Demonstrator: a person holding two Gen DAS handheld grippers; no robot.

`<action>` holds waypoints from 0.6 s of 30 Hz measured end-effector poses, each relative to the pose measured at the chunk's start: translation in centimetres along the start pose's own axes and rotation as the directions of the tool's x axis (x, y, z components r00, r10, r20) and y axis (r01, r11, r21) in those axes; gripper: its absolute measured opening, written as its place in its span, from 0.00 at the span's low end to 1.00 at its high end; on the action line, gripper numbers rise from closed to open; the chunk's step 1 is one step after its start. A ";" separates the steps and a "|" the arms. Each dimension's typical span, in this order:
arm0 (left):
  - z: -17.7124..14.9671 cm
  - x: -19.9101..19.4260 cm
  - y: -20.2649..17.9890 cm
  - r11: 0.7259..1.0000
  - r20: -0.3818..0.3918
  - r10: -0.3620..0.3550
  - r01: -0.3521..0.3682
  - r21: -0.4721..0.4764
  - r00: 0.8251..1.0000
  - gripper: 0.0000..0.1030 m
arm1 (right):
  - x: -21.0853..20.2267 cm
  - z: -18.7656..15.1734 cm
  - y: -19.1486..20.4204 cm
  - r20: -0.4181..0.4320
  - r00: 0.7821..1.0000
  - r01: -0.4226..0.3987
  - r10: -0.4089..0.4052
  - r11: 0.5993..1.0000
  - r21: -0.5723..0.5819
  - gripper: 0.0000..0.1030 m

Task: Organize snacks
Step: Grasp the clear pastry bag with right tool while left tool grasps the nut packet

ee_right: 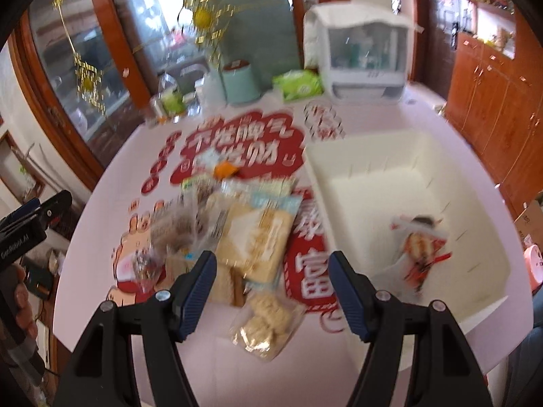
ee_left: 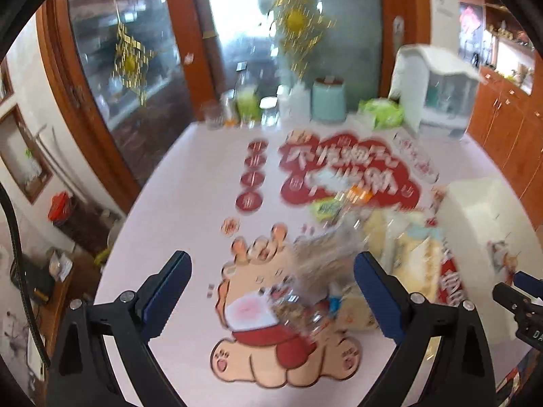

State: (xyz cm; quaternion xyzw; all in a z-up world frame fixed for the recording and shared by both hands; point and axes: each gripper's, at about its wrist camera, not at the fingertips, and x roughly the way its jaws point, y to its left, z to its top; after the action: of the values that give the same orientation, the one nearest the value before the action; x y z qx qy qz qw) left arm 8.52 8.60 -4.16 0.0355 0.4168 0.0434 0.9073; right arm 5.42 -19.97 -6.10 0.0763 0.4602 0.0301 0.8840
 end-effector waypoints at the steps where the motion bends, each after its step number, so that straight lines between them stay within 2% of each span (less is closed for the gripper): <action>1: -0.4 0.8 0.3 1.000 -0.026 -0.003 0.002 -0.005 1.000 0.93 | 0.4 -0.1 0.0 -0.019 1.000 -0.003 0.003 1.000 0.003 0.67; 4: -1.9 3.9 0.7 1.000 -0.115 -0.018 0.015 -0.025 0.993 0.93 | 2.7 -1.3 0.5 -0.115 0.993 -0.023 0.026 0.999 0.028 0.67; 8: -3.8 7.9 0.6 0.999 -0.217 -0.033 0.026 -0.036 0.976 0.93 | 5.2 -2.7 0.9 -0.215 0.976 -0.022 0.034 0.998 0.061 0.67; 13: -5.6 12.5 0.5 0.996 -0.320 -0.062 0.040 -0.073 0.946 0.93 | 7.5 -3.9 0.2 -0.298 0.954 0.011 0.027 0.992 0.125 0.67; 18: -6.6 16.0 1.2 0.981 -0.399 -0.128 0.058 -0.183 0.908 0.93 | 9.4 -5.2 -1.1 -0.350 0.936 0.059 0.020 0.975 0.214 0.67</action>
State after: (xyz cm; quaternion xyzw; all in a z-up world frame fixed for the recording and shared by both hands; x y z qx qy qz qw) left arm 13.84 11.71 -20.33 -0.0706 0.5933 0.0411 0.8009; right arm 6.58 -19.32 -16.81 0.1630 0.6114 -0.0169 0.7741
